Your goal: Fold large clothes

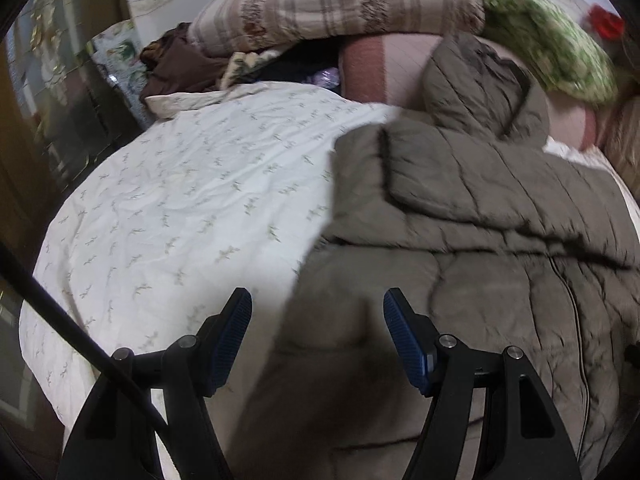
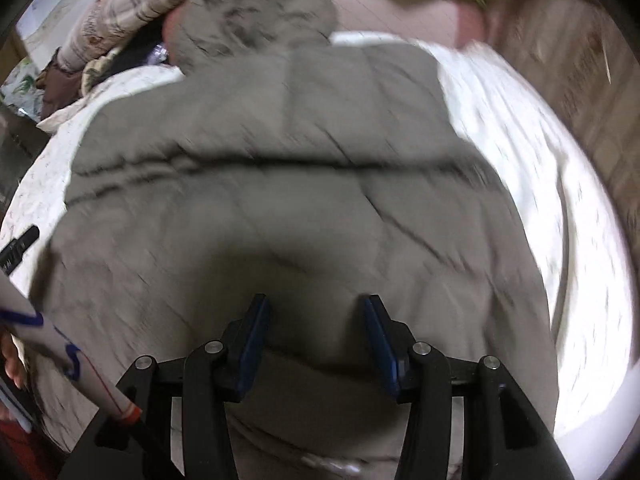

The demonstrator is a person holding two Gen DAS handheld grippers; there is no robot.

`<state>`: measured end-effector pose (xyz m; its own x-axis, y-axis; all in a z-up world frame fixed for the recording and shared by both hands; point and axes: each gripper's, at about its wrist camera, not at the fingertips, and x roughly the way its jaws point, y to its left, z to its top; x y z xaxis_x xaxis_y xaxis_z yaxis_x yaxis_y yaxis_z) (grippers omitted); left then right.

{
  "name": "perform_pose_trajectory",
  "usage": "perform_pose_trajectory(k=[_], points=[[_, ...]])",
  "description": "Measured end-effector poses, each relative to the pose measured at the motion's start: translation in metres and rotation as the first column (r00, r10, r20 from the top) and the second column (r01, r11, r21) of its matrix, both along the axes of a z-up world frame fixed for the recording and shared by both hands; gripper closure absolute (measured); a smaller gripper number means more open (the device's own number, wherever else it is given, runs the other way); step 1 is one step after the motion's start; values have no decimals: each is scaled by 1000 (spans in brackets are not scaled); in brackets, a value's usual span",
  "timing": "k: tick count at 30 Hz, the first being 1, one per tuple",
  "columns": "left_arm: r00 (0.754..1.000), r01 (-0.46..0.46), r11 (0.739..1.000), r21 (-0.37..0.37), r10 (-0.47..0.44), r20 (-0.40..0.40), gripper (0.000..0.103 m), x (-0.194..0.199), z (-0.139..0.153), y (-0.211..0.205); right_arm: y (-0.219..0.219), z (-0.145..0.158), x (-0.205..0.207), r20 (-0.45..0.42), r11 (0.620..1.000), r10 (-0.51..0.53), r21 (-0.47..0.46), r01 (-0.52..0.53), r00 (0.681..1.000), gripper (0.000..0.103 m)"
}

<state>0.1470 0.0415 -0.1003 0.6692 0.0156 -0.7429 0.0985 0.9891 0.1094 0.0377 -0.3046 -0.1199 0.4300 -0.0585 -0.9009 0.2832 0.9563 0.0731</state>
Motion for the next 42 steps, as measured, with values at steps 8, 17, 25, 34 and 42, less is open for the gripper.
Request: perform_pose_trajectory(k=[8, 17, 25, 34, 42], points=[[999, 9, 1000, 2, -9, -50, 35, 3, 1, -13, -26, 28, -27, 54, 994, -28, 109, 22, 998, 45], [999, 8, 994, -107, -2, 51, 35, 27, 63, -16, -11, 147, 21, 200, 997, 35, 55, -47, 979, 42], [999, -28, 996, -89, 30, 13, 35, 54, 29, 4, 21, 173, 94, 206, 998, 49, -57, -38, 977, 38], [994, -109, 985, -134, 106, -29, 35, 80, 14, 35, 46, 155, 208, 186, 999, 43, 3, -44, 982, 38], [990, -124, 980, -156, 110, -92, 35, 93, 0, 42, 58, 156, 340, 242, 1000, -13, 25, 7, 970, 22]])
